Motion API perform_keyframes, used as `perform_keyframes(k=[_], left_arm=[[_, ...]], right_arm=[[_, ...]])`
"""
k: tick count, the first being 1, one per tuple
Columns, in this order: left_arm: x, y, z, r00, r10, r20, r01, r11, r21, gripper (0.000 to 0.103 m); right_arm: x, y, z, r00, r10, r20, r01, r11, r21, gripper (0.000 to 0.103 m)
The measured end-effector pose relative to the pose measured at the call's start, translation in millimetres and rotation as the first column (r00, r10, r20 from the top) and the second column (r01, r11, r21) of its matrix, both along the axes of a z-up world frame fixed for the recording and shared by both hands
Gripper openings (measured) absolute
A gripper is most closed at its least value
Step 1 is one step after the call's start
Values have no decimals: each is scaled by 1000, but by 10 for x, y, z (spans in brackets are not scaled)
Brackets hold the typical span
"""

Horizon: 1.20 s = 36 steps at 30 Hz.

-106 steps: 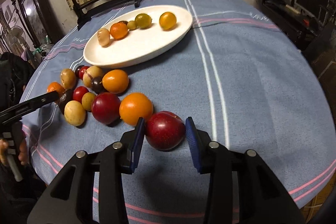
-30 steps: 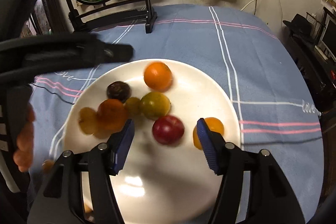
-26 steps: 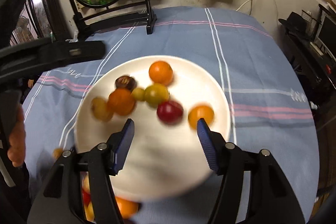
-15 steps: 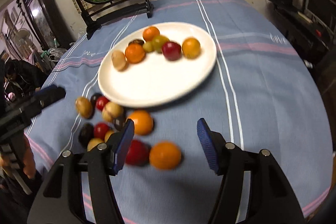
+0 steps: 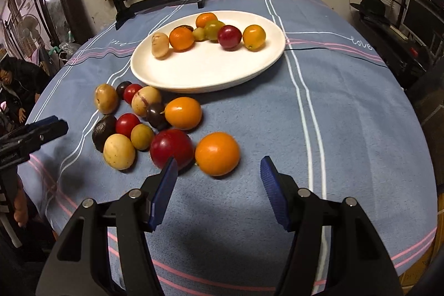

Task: Organize fruits
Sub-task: 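Grasp the dark mangosteen with the left tool while the right tool grasps a mandarin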

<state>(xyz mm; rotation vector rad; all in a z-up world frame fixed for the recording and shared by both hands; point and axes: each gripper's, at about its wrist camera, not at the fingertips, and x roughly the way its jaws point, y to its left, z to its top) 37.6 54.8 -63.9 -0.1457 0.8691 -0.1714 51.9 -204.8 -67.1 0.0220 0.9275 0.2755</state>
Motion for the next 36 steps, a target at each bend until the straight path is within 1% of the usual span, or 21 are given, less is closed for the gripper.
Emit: perform_keyframes(k=[2,3,4,5,6,7,8,9,15,18,20,21,22,23,24,26,27,28,30,32,36], left_arm=[[-23,1,-39,1000,0,-8,0,1000,9,81],[-26,-3,-58,1000,-1,-14,2,1000,13,81],[-29,-8,-80,1000,-5,-21,5,1000,17,81],[-19,-24,-110,999,-12,-32,12,1000,20,81],[-4,-43,-133,999,-17,-42,18,1000,25,81],[16,-81,-161,998,-25,-51,27,999,31,81],[24,-115,-175,998,-31,-55,33,999,34,81],[43,-159,-192,998,-40,-57,42,998,38,81],[166,-303,-271,996,-59,-65,64,995,71,80],[192,-381,-305,993,-92,-81,97,993,63,75],[212,-437,-317,991,-108,-79,114,991,69,68],[235,-455,-327,990,-115,-83,121,990,67,62],[276,-476,-345,989,-124,-85,129,990,57,58],[305,-498,-351,990,-120,-73,125,990,63,58],[328,-512,-349,991,-119,-60,123,991,59,54],[397,-513,-351,991,-121,-61,123,992,28,50],[408,-506,-349,991,-121,-66,122,992,18,44],[390,-513,-337,991,-117,-61,119,993,27,42],[344,-503,-323,992,-116,-54,117,993,18,42],[294,-470,-289,992,-119,-49,118,993,-17,42],[186,-444,-185,993,-118,-23,118,993,-23,42]], right_arm=[[38,-19,-30,1000,-8,-5,8,1000,7,62],[67,-29,-51,1000,-8,-13,8,1000,18,56],[102,-38,-77,1000,-6,-23,7,999,32,53],[153,-40,-121,999,-7,-36,9,999,42,53],[194,-30,-162,999,-2,-44,4,999,46,50],[209,-22,-174,999,7,-39,-4,998,63,43],[235,-16,-184,999,16,-35,-13,997,82,42],[243,-8,-173,999,16,-27,-14,997,80,41],[130,-72,-78,1000,9,-24,-7,996,93,41],[100,-186,-62,999,-23,-31,26,994,103,41],[96,-238,-70,999,-36,-39,40,992,120,41],[97,-253,-73,998,-38,-42,43,991,129,41],[98,-253,-76,998,-36,-42,41,990,135,41],[87,-247,-78,999,-33,-41,38,990,138,41],[85,-242,-79,999,-29,-43,35,990,140,41],[74,-227,-86,999,-24,-47,31,989,144,41],[66,-222,-83,999,-24,-46,31,989,145,41],[54,-215,-77,999,-23,-44,30,989,144,41],[27,-188,-47,999,-13,-34,18,989,144,41],[5,-146,-16,1000,-1,-25,5,990,144,41],[-23,-73,23,1000,17,-13,-15,990,140,41]])
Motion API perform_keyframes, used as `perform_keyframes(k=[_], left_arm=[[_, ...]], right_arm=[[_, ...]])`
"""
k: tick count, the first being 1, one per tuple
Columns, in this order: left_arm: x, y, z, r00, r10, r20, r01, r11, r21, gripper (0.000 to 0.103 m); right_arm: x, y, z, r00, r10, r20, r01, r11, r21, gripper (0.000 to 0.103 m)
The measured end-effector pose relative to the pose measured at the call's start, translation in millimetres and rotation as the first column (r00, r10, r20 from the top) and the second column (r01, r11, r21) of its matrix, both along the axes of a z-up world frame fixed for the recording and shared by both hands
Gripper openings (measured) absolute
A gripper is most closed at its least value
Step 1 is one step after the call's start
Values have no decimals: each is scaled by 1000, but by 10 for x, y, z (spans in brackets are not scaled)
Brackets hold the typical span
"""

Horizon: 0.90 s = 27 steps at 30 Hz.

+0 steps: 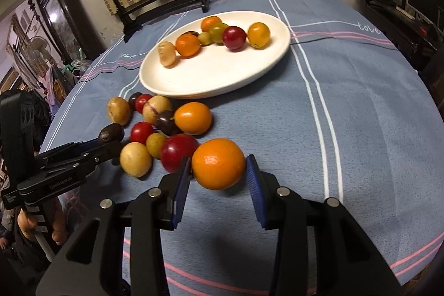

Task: Organize fruits
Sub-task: 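Grasp the dark mangosteen with the left tool while the right tool grasps a mandarin, then lower the mangosteen and mandarin onto the white plate and open both tools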

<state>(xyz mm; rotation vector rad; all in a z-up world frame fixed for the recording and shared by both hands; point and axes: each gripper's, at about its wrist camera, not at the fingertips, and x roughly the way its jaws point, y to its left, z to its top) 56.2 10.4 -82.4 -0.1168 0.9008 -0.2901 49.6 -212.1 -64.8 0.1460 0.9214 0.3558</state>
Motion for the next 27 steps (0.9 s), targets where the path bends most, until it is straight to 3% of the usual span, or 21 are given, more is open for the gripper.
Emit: perform_keyframes(k=[9,16,22,27], left_arm=[[-84,26,233,999,-10,45,11,1000,-23,42],[89,-16,362,998,-25,58,25,1000,-14,42],[615,-160,630,995,-64,81,61,997,43,42],[1185,-368,713,995,-86,56,83,995,55,42]], right_arm=[[-17,101,90,999,21,24,-20,1000,-12,41],[64,155,129,999,32,31,-32,999,-9,41],[339,163,286,997,43,64,-42,999,-16,41],[902,140,477,994,31,105,-23,997,-76,41]])
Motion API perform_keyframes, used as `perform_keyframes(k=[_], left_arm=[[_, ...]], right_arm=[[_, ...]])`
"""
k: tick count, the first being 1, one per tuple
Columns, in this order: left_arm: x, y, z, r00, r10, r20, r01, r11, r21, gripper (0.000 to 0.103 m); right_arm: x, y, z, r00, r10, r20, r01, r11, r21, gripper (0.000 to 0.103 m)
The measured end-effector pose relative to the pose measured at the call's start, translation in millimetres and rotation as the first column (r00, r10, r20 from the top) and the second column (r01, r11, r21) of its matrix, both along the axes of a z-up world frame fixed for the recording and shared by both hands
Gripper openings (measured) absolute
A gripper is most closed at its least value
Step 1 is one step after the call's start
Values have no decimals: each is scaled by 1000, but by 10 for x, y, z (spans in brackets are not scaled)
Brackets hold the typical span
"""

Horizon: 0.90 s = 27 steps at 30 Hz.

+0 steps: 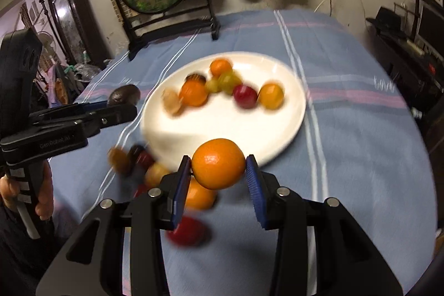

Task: Organize fruits
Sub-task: 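Lower the mangosteen and mandarin onto the white plate and open both tools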

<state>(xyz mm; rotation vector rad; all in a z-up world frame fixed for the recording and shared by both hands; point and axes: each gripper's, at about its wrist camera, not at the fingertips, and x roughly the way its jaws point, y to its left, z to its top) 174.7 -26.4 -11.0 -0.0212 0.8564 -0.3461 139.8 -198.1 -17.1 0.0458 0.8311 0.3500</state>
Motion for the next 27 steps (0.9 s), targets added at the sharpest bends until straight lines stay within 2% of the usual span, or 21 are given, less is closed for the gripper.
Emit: perform_keyframes(k=[3,8,14,17,18,19,23,25,27], left_arm=[[336,-168,-78,999,-10,-35,10,1000,2,42],[621,-360,-272,996,-23,-86,24,1000,12,42],[748,-409,-398,994,-22,-109,25,999,27,43],[798,-410,-408,994,-20,-106,23,999,23,49],[802,-399,-395,995,-17,-103,18,1000,17,58],[797,-380,-369,995,-11,-97,12,1000,7,61],[615,-218,-150,999,15,-44,-16,1000,-21,61],[469,-104,-50,999,25,-28,-26,999,-48,62],[233,24,49,999,36,-2,-36,996,-76,67]], right_arm=[[342,-13,12,1000,-25,12,25,999,-37,41],[1024,-106,-92,997,-61,-37,61,998,-8,41],[1364,-46,-249,997,-47,-56,45,998,-40,41],[1418,-43,-266,997,-51,-62,48,998,-36,46],[1417,-59,-255,997,-59,-58,57,998,-31,52],[1412,-78,-239,996,-67,-56,66,997,-30,52],[1201,-195,-38,996,-77,-44,77,997,3,53],[1010,-240,68,996,-81,-25,82,997,8,62],[700,-268,141,998,-70,-5,70,997,14,62]])
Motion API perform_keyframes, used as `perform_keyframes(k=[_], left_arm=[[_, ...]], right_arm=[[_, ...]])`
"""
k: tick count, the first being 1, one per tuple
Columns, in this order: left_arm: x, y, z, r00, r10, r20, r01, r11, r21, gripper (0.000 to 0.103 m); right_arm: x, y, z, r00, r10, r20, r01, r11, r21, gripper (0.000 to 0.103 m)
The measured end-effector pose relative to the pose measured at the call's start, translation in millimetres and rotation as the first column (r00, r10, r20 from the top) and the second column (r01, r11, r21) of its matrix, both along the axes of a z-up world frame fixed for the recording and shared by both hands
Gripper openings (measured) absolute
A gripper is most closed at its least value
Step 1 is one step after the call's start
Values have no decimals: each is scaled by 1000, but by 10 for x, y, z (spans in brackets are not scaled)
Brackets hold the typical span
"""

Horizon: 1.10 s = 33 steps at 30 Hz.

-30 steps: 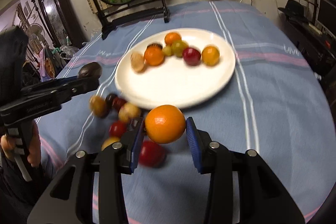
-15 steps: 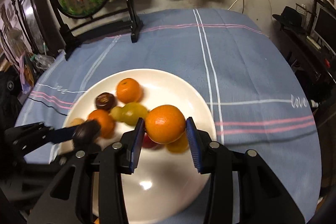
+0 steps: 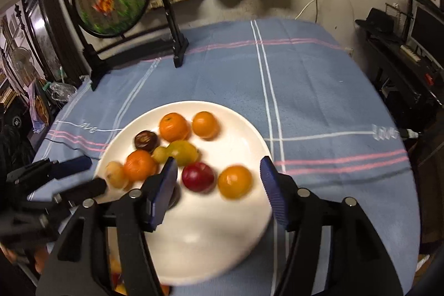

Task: Organize fruits
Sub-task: 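Lower the mangosteen and mandarin onto the white plate and open both tools, then grasp the pale round fruit with the left tool while the right tool grasps a red apple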

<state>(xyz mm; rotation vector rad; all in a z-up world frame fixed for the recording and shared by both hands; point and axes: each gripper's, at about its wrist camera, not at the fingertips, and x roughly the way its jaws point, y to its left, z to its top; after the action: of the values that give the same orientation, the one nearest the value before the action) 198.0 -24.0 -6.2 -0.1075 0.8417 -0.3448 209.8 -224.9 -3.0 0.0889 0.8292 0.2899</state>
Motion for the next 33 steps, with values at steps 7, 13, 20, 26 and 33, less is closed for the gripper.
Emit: perform_keyframes(k=[7,13,20,26,33], left_arm=[[-753,335,-83,998,58,40,-56,998,-32,69],[-1085,508,-380,995,99,-14,-99,994,-43,70],[-1365,675,-554,989,138,-45,-139,990,-13,73],[-1502,745,-538,989,143,-37,-144,989,-17,75],[-1549,697,-541,991,124,-41,-125,992,-23,75]], right_arm=[[-796,66,-196,999,20,-30,-21,1000,-14,62],[-1118,178,-487,994,21,-112,-25,999,-37,62],[-1360,324,-564,992,41,-123,-46,998,-35,63],[-1468,399,-568,991,48,-126,-50,999,-15,63],[-1510,589,-631,988,111,-104,-114,993,-31,63]])
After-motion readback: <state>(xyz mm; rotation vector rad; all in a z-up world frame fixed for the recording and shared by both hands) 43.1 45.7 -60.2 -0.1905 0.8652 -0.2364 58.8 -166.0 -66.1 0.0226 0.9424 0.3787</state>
